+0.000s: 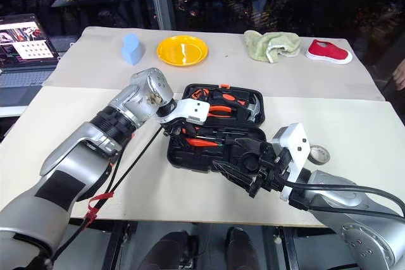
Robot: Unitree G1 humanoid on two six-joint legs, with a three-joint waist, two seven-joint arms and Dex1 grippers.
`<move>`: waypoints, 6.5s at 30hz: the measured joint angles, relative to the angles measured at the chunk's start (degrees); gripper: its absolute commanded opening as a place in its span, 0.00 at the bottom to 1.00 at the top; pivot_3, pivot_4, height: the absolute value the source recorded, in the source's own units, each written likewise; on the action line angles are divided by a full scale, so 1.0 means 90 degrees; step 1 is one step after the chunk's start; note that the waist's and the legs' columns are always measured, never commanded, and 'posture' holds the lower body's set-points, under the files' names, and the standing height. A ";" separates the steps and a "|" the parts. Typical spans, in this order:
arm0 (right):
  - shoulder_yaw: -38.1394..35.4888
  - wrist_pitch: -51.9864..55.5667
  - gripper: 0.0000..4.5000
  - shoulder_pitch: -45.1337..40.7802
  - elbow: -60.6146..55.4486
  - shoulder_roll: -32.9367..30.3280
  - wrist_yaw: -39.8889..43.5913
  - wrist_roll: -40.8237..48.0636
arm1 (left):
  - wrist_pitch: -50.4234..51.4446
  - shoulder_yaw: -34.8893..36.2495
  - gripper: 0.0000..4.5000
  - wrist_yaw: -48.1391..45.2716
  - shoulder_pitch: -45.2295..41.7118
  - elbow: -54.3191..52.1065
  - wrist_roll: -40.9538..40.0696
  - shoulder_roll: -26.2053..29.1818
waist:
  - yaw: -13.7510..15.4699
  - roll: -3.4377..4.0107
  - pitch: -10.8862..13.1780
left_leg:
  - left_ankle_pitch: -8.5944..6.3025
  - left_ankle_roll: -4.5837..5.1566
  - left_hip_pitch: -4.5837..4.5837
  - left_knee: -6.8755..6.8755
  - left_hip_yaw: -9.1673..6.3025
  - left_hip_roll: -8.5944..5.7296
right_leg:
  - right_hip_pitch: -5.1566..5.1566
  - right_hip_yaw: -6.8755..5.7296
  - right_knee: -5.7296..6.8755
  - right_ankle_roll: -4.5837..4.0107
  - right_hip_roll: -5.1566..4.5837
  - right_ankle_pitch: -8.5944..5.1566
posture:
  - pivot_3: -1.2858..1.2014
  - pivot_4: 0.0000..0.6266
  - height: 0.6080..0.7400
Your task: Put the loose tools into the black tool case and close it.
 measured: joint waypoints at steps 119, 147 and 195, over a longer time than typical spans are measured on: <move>-0.0281 -0.0004 1.00 0.0259 0.0235 -0.0223 0.0228 -0.0138 | 0.0156 0.2671 0.16 0.1353 0.2699 -0.1534 -0.2131 0.0909 | -0.0053 0.0010 -0.0024 | -0.0002 -0.0004 0.0026 0.0019 0.0008 -0.0007 | 0.0003 0.0002 0.0043 0.0004 -0.0048 -0.0008 | 0.52 0.24 1.00; 0.0855 -0.0029 1.00 -0.1734 0.1359 -0.0296 0.2392 -0.0695 | 0.5059 0.3167 1.00 0.3013 0.4061 -0.4168 -0.3136 0.4256 | 0.0018 0.0003 -0.0012 | -0.0011 -0.0039 0.0089 -0.0081 0.0004 -0.0017 | 0.0013 -0.0011 -0.0026 -0.0002 -0.0013 -0.0006 | 0.52 0.24 1.00; -0.0464 -0.0036 1.00 0.1023 -0.0319 -0.0232 0.0670 -0.0544 | 0.0139 -0.0274 0.36 0.0110 0.1110 -0.2584 -0.1302 0.0985 | -0.0034 -0.0007 -0.0017 | -0.0010 0.0009 0.0052 -0.0047 0.0003 -0.0005 | 0.0018 0.0003 -0.0015 -0.0014 -0.0029 0.0001 | 0.52 0.24 1.00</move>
